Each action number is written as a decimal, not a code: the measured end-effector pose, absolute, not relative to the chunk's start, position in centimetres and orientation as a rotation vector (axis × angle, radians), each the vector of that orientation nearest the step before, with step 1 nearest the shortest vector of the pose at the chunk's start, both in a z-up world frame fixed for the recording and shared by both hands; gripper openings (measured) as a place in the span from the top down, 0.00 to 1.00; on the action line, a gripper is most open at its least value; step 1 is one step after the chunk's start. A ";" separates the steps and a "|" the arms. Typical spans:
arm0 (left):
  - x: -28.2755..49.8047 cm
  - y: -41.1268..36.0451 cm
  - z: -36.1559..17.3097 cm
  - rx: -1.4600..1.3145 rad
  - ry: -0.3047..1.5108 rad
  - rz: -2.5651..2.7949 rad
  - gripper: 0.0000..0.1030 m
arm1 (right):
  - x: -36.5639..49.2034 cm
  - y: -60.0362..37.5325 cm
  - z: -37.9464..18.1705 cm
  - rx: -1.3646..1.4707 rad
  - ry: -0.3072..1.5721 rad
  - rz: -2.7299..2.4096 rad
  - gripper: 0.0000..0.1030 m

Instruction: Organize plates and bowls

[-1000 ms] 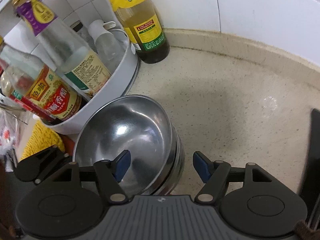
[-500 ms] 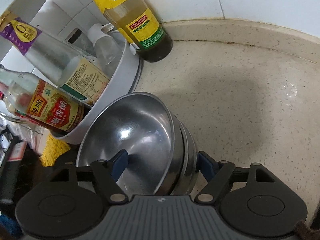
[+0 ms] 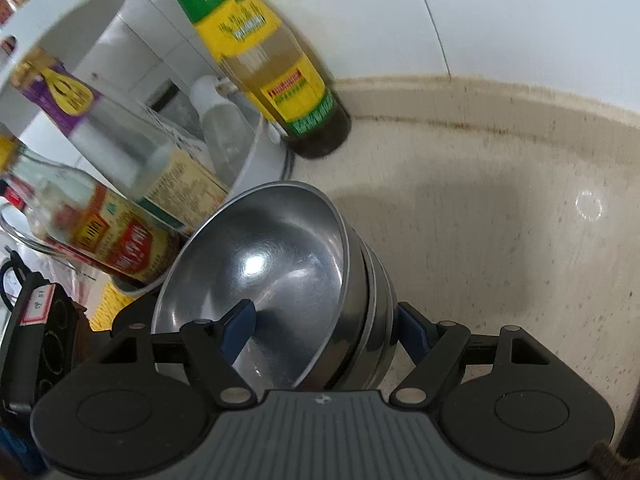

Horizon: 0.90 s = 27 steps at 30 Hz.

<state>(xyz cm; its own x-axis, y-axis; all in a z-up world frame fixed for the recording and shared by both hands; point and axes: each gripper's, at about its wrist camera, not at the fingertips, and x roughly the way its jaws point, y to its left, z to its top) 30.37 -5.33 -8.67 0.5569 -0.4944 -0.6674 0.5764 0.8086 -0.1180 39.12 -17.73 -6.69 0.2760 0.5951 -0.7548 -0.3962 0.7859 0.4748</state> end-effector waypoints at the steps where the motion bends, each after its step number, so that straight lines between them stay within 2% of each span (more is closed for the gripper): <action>1: 30.3 -5.4 -8.2 0.123 0.741 -0.629 0.00 | 39.0 -17.8 -6.2 0.211 1.092 0.676 0.31; 17: 23.4 -7.5 2.6 0.167 0.599 -0.543 0.00 | 32.3 -19.9 5.7 0.127 0.895 0.735 0.31; 27: 18.3 -7.8 5.5 0.154 0.563 -0.561 0.00 | 25.6 -20.3 9.6 0.092 0.845 0.711 0.31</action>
<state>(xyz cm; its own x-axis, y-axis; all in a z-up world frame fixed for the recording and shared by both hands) 18.26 -7.76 5.51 0.7013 -0.4605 -0.5442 0.5426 0.8399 -0.0114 25.64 -20.28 9.63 0.4504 0.6090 -0.6529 -0.5388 0.7685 0.3452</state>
